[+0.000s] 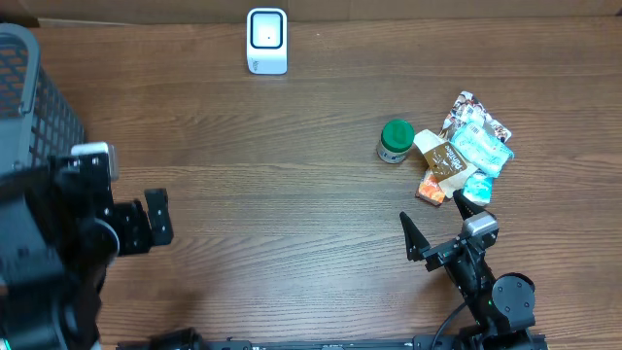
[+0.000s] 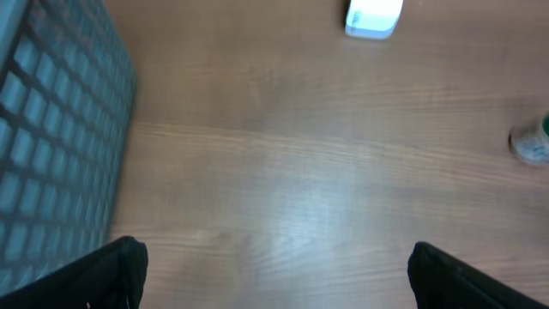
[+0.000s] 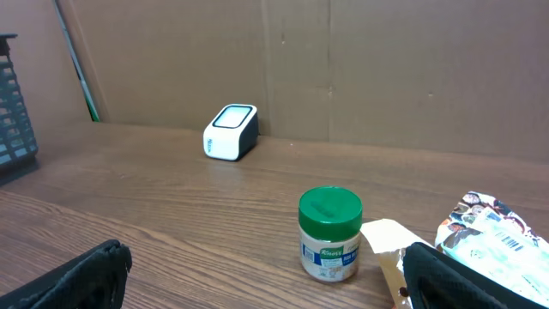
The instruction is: Scan the item barcode
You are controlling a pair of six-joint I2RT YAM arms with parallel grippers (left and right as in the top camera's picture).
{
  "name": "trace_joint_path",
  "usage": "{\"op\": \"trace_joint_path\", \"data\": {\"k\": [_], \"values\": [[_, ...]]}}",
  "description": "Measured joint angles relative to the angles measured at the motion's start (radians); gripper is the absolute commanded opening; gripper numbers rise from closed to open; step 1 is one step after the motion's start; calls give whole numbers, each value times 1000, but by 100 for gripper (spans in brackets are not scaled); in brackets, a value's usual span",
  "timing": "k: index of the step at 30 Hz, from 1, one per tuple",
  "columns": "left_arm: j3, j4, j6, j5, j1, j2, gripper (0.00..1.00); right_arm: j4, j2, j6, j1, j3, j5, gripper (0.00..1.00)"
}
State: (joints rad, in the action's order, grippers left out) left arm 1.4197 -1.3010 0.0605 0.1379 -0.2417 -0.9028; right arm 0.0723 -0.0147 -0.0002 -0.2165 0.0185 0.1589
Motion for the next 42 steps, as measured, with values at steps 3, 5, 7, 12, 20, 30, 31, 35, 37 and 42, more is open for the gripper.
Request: {"op": "trace_joint_path", "data": {"k": [3, 5, 7, 12, 20, 30, 31, 35, 37, 42], "values": [[-115, 181, 0, 7, 0, 107, 100, 0, 0, 1, 0, 0, -2, 100], [-217, 338, 0, 29, 0, 185, 99, 0, 0, 0, 0, 0, -2, 100], [-323, 475, 2, 53, 3, 259, 100, 0, 0, 1, 0, 0, -2, 100], [-652, 838, 5, 85, 47, 475, 100, 0, 0, 0, 0, 0, -3, 100], [-1077, 1189, 87, 103, 154, 732, 100, 0, 0, 0, 0, 0, -2, 100], [-1316, 1272, 131, 49, 203, 852, 100, 0, 0, 0, 0, 0, -2, 100], [-1331, 1273, 131, 43, 203, 861, 100, 0, 0, 0, 0, 0, -3, 100], [-1378, 1277, 134, 29, 203, 882, 100, 0, 0, 0, 0, 0, -3, 100], [-1392, 1278, 134, 22, 203, 884, 100, 0, 0, 0, 0, 0, -3, 100], [-1408, 1234, 134, 19, 203, 886, 100, 1, 0, 0, 0, 0, -3, 100]]}}
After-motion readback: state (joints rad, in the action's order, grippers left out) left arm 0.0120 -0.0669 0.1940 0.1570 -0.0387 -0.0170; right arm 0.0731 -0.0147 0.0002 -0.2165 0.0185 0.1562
